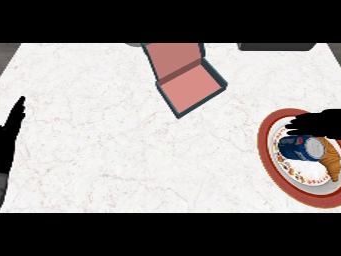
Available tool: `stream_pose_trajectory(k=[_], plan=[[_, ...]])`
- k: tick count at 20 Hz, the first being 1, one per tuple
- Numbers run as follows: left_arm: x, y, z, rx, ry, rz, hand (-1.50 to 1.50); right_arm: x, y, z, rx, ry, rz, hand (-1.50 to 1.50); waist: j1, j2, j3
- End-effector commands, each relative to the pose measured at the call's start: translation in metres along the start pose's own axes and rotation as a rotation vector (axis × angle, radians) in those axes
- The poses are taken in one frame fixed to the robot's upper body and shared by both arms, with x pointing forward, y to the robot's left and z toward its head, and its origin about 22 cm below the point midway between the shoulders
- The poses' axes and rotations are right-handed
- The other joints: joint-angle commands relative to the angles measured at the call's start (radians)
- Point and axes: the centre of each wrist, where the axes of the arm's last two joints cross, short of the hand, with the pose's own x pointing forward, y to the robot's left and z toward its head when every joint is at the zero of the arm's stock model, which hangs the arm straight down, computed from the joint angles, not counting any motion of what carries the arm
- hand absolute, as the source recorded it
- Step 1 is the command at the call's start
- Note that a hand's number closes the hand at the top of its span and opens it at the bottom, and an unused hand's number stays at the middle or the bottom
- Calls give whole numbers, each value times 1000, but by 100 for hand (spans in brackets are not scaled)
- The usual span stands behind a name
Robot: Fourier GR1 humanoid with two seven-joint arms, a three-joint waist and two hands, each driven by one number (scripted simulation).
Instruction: Pick the croissant from the plate and place it in the cardboard box
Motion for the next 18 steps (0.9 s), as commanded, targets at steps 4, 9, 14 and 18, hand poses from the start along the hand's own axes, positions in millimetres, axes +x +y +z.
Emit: stream_pose_trajectory(k=[4,9,14,18], plan=[[3,-15,16,1,-8,12,0,5,9,17,1,-198,-33,-150,-7,-7,0],[-3,1,4,-7,16,7,0,24,-1,-1,76,-93,85,-150,-18,-7,-2],[6,9,4,10,-5,-20,0,21,38,-19,79,-21,34,-150,-4,-2,0],[2,-5,1,-13,1,17,0,15,53,-17,47,-3,36,150,0,2,0]])
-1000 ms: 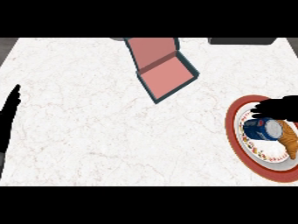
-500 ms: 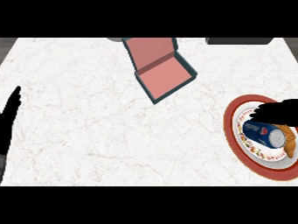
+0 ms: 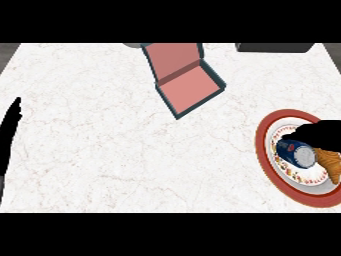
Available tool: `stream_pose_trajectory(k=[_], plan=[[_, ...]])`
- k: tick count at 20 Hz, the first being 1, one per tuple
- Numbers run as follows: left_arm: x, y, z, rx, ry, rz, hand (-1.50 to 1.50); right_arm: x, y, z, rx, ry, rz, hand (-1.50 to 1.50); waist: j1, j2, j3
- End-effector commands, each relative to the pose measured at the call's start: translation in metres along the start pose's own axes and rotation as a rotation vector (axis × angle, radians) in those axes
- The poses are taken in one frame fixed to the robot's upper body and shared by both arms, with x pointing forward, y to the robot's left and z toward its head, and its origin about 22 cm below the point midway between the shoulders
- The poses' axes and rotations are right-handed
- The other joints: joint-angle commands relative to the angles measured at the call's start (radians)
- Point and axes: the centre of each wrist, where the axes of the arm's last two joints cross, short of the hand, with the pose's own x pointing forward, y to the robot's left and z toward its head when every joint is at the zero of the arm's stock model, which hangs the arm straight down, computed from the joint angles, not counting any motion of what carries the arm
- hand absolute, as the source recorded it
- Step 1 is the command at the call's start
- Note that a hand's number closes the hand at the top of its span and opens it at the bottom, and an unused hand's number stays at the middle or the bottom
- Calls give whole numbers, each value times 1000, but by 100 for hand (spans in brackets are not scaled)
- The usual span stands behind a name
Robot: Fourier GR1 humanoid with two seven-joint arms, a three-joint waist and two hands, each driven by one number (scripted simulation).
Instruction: Pick the croissant from the plate and place it in the cardboard box
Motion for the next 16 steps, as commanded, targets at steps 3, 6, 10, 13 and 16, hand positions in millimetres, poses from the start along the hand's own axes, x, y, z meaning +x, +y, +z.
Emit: stream_pose_trajectory(k=[3,6,10,13,16], plan=[[1,3,-13,5,6,-5,0,8,2,-29,-170,-70,72,150,-2,12,9],[4,-2,2,5,-4,-4,0,10,4,-42,-200,-65,83,150,9,9,10],[4,4,-9,-8,-8,-1,0,3,-4,-20,-310,-57,144,150,-3,8,9],[2,-10,-1,3,-2,-8,0,7,-11,-42,-469,217,-69,150,-15,5,9],[-7,5,2,22,22,-12,0,1,-4,-40,-591,532,-381,150,-33,-7,6]])
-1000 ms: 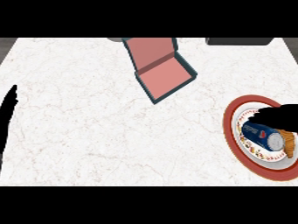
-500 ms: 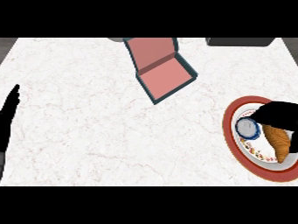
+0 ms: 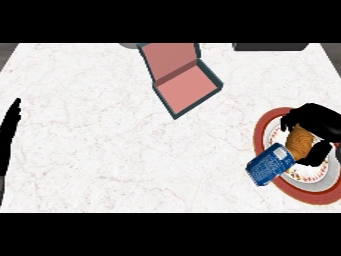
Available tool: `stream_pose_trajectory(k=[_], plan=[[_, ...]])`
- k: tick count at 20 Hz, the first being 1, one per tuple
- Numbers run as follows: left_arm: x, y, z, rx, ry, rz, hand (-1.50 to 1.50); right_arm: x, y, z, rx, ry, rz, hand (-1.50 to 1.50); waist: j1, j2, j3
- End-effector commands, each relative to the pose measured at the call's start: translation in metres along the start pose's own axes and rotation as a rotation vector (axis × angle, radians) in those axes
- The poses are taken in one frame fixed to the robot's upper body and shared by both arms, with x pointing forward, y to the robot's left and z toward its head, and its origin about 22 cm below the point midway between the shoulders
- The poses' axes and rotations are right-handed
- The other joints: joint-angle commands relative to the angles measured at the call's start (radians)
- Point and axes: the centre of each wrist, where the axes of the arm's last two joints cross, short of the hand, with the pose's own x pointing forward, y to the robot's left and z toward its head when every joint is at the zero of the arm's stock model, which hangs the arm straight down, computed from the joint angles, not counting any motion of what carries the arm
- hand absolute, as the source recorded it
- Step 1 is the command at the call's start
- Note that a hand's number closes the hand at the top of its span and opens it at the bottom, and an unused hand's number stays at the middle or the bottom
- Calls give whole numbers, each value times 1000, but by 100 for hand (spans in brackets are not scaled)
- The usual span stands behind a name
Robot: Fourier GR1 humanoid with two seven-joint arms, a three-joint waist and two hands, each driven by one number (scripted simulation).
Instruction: Pick the croissant from the plate and place it in the cardboard box
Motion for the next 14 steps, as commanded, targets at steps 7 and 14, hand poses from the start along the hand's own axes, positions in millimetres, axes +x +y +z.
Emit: stream_pose_trajectory(k=[7,14], plan=[[-4,7,2,6,17,-14,0,20,-40,-45,-385,667,-198,150,-22,-12,-1],[-12,-4,14,18,25,6,0,73,-133,-60,-686,488,-123,150,-25,-12,1]])
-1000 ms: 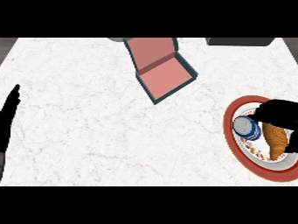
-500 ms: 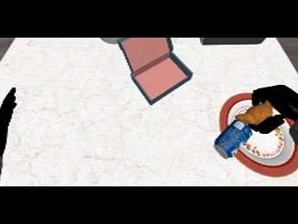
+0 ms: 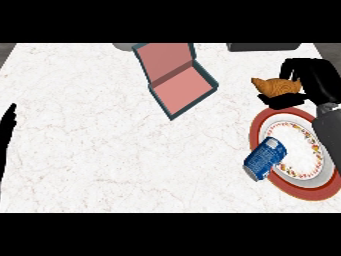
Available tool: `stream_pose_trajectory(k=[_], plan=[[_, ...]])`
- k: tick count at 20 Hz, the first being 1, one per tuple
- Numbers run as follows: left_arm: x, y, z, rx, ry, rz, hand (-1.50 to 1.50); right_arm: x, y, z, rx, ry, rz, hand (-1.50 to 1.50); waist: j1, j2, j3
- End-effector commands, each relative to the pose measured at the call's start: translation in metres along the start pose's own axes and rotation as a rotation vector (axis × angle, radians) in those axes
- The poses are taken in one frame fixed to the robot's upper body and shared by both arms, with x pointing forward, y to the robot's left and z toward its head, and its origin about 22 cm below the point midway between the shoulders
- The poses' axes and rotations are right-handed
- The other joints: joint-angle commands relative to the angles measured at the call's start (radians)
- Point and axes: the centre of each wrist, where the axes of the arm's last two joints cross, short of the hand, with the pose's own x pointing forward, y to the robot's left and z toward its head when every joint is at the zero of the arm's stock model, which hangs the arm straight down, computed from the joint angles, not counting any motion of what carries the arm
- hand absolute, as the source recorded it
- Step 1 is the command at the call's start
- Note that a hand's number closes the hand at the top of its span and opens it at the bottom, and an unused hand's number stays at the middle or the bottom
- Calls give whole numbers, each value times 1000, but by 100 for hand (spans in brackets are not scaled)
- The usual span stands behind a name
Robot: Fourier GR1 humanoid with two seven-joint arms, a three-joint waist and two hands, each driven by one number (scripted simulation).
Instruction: Pick the croissant from the plate and place it in the cardboard box
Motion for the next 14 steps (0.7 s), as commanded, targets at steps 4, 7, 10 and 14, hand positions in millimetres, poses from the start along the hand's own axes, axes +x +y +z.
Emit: stream_pose_trajectory(k=[4,7,10,14], plan=[[3,-3,0,-19,-14,8,0,92,-46,0,-88,-106,-71,150,17,10,2],[10,0,4,-26,-30,6,0,108,-57,-8,-84,-98,-158,150,35,16,3],[25,-4,-9,-34,-32,2,0,149,-64,-26,-76,-98,-247,150,45,20,3],[21,-18,1,-53,-42,9,0,165,-58,-45,-77,-74,-342,150,55,23,3]])
